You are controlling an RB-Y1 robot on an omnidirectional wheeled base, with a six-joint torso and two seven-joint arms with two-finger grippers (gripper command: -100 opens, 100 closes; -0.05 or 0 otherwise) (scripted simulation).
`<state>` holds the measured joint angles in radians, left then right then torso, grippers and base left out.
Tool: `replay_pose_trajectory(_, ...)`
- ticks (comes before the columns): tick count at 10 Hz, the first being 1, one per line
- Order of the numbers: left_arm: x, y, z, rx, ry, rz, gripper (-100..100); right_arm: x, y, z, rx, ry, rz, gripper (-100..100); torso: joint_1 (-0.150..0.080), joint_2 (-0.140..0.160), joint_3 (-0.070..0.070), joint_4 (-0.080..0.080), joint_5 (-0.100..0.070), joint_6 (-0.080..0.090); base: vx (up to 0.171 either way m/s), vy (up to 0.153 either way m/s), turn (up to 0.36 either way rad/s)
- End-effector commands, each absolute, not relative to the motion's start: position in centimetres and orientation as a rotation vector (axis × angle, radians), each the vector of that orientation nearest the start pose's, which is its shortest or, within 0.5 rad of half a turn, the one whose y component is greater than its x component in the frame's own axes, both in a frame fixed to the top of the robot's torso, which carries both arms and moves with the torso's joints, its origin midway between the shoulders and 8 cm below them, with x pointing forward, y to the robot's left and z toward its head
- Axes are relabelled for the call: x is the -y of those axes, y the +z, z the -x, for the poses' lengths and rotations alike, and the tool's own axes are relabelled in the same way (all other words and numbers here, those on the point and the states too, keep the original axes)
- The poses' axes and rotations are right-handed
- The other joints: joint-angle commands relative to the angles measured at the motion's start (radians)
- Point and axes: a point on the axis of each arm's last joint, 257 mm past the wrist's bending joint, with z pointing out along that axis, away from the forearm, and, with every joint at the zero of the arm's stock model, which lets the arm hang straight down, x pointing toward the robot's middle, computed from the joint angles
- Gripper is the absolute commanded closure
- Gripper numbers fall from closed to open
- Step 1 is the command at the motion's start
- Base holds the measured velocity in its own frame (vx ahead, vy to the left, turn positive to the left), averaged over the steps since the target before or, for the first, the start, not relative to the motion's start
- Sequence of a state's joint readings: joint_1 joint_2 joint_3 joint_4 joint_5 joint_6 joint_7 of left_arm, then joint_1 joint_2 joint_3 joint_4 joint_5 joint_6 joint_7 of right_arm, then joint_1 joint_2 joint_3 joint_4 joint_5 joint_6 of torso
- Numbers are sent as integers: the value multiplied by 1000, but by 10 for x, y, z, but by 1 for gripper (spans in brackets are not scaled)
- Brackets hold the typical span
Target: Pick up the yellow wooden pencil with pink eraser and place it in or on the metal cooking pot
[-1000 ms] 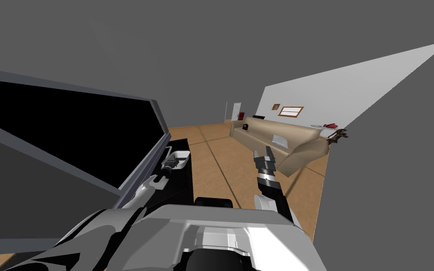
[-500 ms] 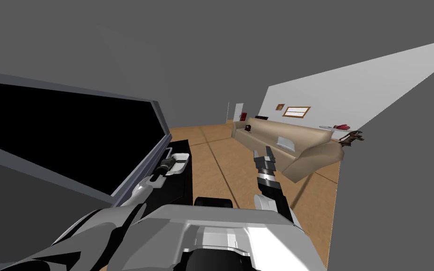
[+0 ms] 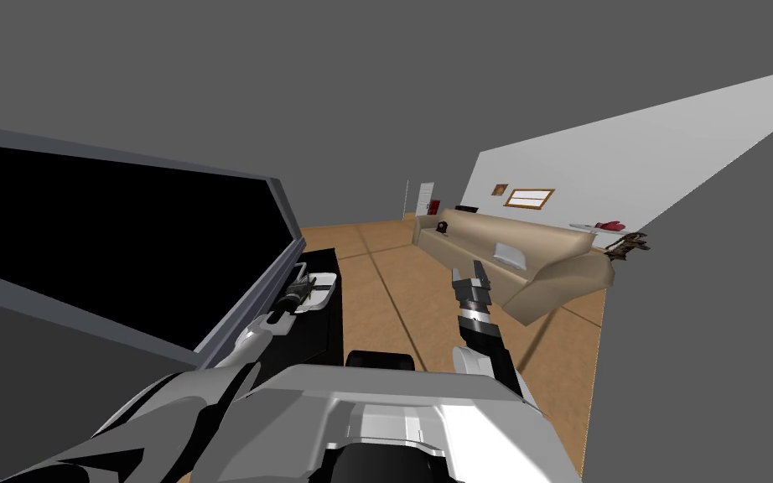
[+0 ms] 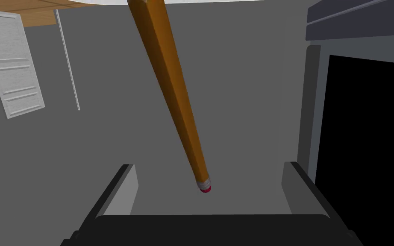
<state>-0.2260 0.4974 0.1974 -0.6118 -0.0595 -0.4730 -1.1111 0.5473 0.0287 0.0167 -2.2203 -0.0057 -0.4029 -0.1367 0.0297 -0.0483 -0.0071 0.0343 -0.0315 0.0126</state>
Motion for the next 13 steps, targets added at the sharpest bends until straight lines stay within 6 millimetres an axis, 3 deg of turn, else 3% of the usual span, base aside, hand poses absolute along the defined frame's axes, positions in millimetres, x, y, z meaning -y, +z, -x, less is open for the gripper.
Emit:
replay_pose_trajectory(1, -543, -343, -500, -1710, 236, 221, 0, 288, -39, -364, -669, 1377, -908, 0, 0, 0, 0, 0, 0, 0, 0, 0, 0)
replay_pose_trajectory(2, -523, -338, -517, -1711, 196, 188, -100, 288, -39, -364, -669, 1377, -908, 0, 0, 0, 0, 0, 0, 0, 6, -9, 260)
replay_pose_trajectory(3, -504, -333, -533, -1707, 162, 161, -100, 288, -39, -364, -669, 1377, -908, 0, -1, -1, 0, 0, 0, -1, 15, -37, 408)
replay_pose_trajectory(6, -502, -333, -533, -1711, 158, 155, -100, 288, -39, -364, -669, 1377, -908, 0, -1, -1, -1, 0, 0, 0, 9, -18, 63)
replay_pose_trajectory(8, -462, -322, -562, -1707, 89, 94, -100, 288, -39, -364, -669, 1377, -908, 0, -2, -2, -1, 0, 0, 0, 44, -52, 242)
replay_pose_trajectory(9, -461, -322, -563, -1711, 87, 87, -100, 288, -39, -364, -669, 1377, -908, 0, -5, -4, -2, -1, -1, 0, 36, -54, 215)
replay_pose_trajectory(10, -441, -316, -577, -1708, 57, 53, -100, 288, -39, -364, -669, 1377, -908, 0, -4, -3, -2, -1, -1, 0, 45, -55, 219)
replay_pose_trajectory(11, -440, -316, -577, -1710, 54, 52, -100, 288, -39, -364, -669, 1377, -908, 0, -4, -4, -2, -1, -1, 0, 26, -35, 137)
replay_pose_trajectory(12, -420, -309, -589, -1707, 24, 19, -100, 288, -39, -364, -669, 1377, -908, 0, -3, -3, -2, -1, -1, 0, 24, -35, 137)
replay_pose_trajectory(13, -419, -310, -589, -1708, 24, 16, -100, 288, -39, -364, -669, 1377, -908, 0, -3, -3, -2, -1, -1, 0, 29, -39, 153)
